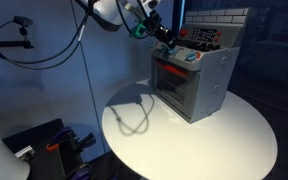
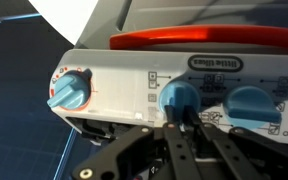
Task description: Turn the second knob from the right to the left
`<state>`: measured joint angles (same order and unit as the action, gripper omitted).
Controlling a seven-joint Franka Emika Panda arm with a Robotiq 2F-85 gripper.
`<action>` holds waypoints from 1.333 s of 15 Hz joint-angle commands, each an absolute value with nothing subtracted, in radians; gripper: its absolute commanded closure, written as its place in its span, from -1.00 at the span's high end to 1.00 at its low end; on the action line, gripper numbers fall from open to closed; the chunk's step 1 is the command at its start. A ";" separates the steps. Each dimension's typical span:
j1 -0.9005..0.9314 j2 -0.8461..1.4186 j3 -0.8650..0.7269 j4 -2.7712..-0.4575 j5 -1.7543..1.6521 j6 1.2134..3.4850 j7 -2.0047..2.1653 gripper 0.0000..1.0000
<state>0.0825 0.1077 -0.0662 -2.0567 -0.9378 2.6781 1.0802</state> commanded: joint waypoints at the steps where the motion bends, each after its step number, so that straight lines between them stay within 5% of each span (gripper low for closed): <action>1: 0.087 0.077 -0.083 -2.048 -1.022 2.585 1.100 -0.88; 15: 0.102 0.072 -0.083 -2.053 -1.127 2.548 1.124 -0.85; 18: 0.100 0.068 -0.083 -2.052 -1.118 2.538 1.120 -0.04; 20: 0.099 0.058 -0.082 -2.055 -1.109 2.521 1.115 0.26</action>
<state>0.1073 0.0954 -0.0680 -2.0506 -1.0943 2.5826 1.1213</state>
